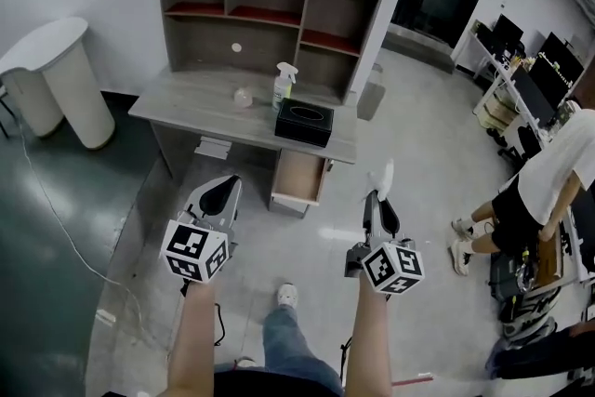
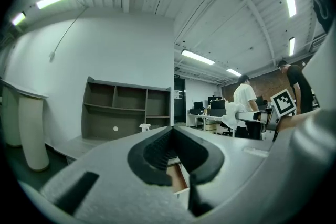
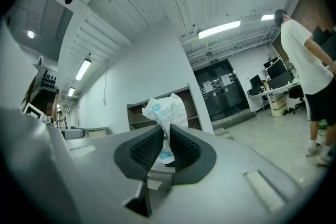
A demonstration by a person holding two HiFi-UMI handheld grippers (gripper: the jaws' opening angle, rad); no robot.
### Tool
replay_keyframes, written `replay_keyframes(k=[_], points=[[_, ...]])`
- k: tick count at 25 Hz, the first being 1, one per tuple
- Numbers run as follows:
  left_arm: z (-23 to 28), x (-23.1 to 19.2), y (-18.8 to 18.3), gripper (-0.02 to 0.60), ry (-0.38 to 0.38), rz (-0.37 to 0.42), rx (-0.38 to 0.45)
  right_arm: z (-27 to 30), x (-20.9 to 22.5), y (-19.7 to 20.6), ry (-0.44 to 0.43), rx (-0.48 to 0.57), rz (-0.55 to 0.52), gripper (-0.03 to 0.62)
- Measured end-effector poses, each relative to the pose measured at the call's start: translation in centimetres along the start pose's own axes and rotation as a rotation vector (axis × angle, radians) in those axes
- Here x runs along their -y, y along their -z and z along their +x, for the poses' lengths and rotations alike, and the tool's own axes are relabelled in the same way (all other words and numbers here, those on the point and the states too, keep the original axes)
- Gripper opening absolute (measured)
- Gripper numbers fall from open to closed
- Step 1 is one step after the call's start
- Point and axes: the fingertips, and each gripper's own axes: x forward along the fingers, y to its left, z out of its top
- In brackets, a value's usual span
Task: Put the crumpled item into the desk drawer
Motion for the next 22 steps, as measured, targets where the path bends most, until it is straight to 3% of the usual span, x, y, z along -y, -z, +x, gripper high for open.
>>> replay_keyframes(k=[12,22], points=[[16.1,-5.2,0.7,0.000,-0.090,-0.019,-0.026,17.1,8.1,0.7,-0.085,-0.068,-0.008,0.054],[21.6,-8.7,5.3,0.000,-0.126,-0.065,-0.109,25.0,8.9,5.8,-0.150,-0.157,0.018,0.054]])
